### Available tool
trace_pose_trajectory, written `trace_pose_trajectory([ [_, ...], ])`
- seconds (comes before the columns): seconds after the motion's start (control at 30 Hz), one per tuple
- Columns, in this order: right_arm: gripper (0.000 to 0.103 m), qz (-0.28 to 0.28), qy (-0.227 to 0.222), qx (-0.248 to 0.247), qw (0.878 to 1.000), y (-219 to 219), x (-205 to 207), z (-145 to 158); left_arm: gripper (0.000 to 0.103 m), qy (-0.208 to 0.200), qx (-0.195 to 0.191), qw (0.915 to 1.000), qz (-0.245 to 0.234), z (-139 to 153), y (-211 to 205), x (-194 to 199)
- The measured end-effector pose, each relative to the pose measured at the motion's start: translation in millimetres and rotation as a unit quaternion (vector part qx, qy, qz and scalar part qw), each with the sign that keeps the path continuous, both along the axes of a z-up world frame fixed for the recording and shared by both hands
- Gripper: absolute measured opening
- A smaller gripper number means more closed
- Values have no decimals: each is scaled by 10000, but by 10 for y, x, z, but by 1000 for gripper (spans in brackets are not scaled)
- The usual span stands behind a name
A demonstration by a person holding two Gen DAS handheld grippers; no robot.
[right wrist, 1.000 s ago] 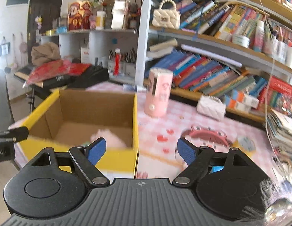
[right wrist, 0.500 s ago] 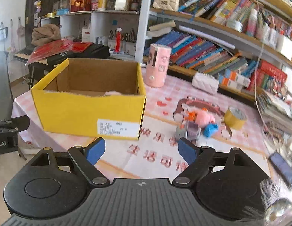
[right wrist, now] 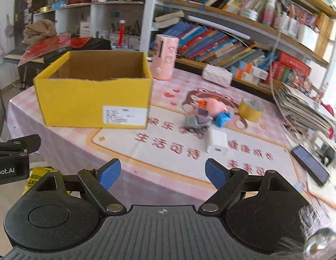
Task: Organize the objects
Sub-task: 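Withdraw both open tools from the box toward the remaining toys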
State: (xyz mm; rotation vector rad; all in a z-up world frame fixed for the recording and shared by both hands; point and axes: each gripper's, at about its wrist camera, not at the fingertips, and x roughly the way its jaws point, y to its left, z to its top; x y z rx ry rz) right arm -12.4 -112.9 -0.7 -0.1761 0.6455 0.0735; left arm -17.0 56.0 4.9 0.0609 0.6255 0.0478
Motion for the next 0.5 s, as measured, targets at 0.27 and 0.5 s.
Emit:
trace_pose_trajectory([
  [0.27,84,-606,172,103,9980,-331,-134,-52,89,130,-15,9977,-662,-45,-293,46],
  [0.5,84,-1135,286,195,9929,-635,-170,-100,89,208,-31,9934,-1130,-77,-565,141],
])
